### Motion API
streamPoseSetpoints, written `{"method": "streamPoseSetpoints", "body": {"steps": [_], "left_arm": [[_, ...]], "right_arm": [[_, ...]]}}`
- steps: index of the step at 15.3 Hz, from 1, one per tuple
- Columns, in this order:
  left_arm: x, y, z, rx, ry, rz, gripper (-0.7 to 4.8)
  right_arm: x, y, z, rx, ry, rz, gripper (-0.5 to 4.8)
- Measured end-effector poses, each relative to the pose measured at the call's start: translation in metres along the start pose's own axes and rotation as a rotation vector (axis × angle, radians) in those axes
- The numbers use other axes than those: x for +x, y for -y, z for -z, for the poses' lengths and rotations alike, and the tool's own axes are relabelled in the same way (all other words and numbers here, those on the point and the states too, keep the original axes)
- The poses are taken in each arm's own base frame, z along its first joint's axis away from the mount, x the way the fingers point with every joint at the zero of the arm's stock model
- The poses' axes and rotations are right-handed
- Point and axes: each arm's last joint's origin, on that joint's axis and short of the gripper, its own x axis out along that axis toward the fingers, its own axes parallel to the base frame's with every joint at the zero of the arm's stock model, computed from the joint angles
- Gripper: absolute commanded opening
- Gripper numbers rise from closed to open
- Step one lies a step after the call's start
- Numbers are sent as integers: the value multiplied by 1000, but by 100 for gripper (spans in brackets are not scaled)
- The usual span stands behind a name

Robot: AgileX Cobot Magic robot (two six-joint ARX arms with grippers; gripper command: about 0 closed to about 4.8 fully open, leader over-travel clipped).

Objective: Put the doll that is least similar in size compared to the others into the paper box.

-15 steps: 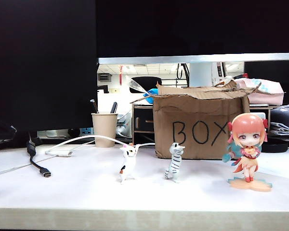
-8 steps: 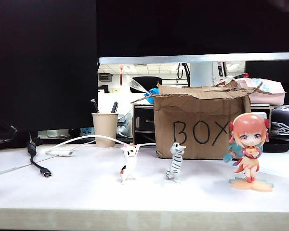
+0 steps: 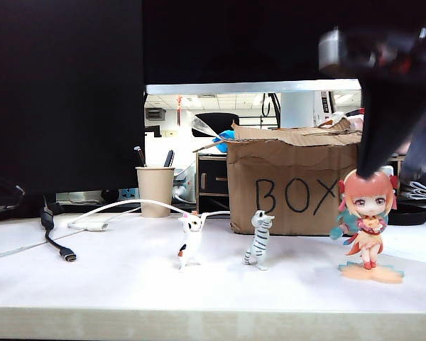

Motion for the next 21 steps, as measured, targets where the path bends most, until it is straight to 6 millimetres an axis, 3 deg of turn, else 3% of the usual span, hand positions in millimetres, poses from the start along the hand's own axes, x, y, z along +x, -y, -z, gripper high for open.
{"method": "streamPoseSetpoints", "body": {"steps": [5,10,16,19,20,21], "left_arm": [[0,0,0,0,0,0,-5],[0,0,0,0,0,0,-5],[0,0,0,0,0,0,-5],[0,0,0,0,0,0,-5],[0,0,0,0,0,0,-5],[0,0,0,0,0,0,-5]], "right_arm": [[20,6,-14,-5,47,29,479],[40,10,-15,13,-20,17,479],[45,12,-15,15,-41,53,464],[45,12,-15,16,-42,61,302],[45,12,-15,16,-42,60,265],[45,12,-15,16,-42,60,260]]}}
